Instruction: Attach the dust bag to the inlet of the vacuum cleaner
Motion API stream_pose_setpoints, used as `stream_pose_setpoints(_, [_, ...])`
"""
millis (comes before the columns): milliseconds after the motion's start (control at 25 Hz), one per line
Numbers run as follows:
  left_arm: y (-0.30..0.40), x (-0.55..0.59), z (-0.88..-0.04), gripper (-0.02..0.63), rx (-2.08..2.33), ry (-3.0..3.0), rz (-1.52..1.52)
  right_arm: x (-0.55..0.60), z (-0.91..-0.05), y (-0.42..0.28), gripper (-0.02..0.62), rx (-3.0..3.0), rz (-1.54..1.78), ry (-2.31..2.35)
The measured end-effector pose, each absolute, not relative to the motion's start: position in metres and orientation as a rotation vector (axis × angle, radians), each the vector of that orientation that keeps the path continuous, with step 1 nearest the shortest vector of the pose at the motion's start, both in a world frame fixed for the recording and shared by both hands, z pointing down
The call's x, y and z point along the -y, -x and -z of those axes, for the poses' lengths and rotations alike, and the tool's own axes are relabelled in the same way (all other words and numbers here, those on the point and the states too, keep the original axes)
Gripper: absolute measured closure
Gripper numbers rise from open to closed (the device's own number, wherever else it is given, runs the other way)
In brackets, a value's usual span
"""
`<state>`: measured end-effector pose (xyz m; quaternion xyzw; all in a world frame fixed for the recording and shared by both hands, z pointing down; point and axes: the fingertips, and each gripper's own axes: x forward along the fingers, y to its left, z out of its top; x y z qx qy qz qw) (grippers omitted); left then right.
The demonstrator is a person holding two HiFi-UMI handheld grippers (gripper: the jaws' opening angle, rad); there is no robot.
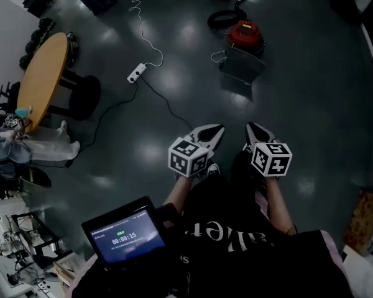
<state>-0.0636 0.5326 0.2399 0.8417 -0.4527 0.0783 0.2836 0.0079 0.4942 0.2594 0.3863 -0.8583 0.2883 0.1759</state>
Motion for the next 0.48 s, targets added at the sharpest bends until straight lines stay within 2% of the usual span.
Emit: stream_pose_setpoints(480, [0.076, -0.561, -0.238, 0.601, 1.147, -2.319, -0.125, -0.543, -0.251, 0.002, 0.558, 2.421, -0.761, -1.117])
